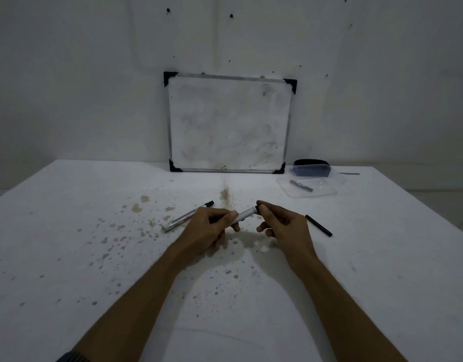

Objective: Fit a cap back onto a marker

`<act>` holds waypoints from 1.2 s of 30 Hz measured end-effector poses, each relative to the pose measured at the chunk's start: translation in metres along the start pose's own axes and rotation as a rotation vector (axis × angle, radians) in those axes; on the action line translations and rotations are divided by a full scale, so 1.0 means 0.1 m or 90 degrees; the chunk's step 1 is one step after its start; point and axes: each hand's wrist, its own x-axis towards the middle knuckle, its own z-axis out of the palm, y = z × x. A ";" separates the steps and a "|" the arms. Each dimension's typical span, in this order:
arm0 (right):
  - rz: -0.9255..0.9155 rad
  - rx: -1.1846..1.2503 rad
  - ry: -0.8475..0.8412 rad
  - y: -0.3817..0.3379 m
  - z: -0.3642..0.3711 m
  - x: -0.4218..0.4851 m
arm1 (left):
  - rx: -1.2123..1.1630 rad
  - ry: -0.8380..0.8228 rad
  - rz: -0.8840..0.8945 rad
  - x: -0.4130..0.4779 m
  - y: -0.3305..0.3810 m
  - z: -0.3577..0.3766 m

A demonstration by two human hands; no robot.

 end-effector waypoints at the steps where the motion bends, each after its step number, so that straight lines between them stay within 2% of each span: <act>1: -0.007 -0.005 -0.006 0.00 0.00 -0.01 | -0.011 -0.003 -0.004 0.00 0.00 -0.01; 13: -0.025 -0.029 -0.042 -0.02 0.03 -0.01 | -0.064 -0.011 -0.043 0.01 0.04 0.10; 16: -0.025 -0.040 0.005 -0.04 0.15 -0.03 | -0.128 0.022 -0.073 0.03 0.15 0.24; 18: -0.016 -0.086 0.058 -0.05 0.20 -0.06 | -0.221 0.043 -0.085 0.05 0.19 0.30; 20: -0.033 -0.157 0.064 -0.05 0.23 -0.08 | -0.293 0.065 -0.099 0.07 0.19 0.31; 24: -0.095 -0.271 0.043 -0.03 0.28 -0.11 | -0.287 0.100 -0.090 0.07 0.22 0.23; 28: -0.084 -0.306 0.020 -0.02 0.33 -0.08 | -0.233 0.088 -0.092 0.12 0.26 0.18; 31: -0.078 -0.342 0.004 -0.05 0.32 0.01 | -0.140 0.069 -0.106 0.23 0.35 0.13; 33: -0.087 -0.382 0.012 -0.07 0.28 0.14 | -0.022 0.083 -0.086 0.34 0.39 0.02; 36: -0.077 -0.468 0.036 -0.08 0.25 0.43 | 0.233 0.195 -0.025 0.50 0.28 -0.33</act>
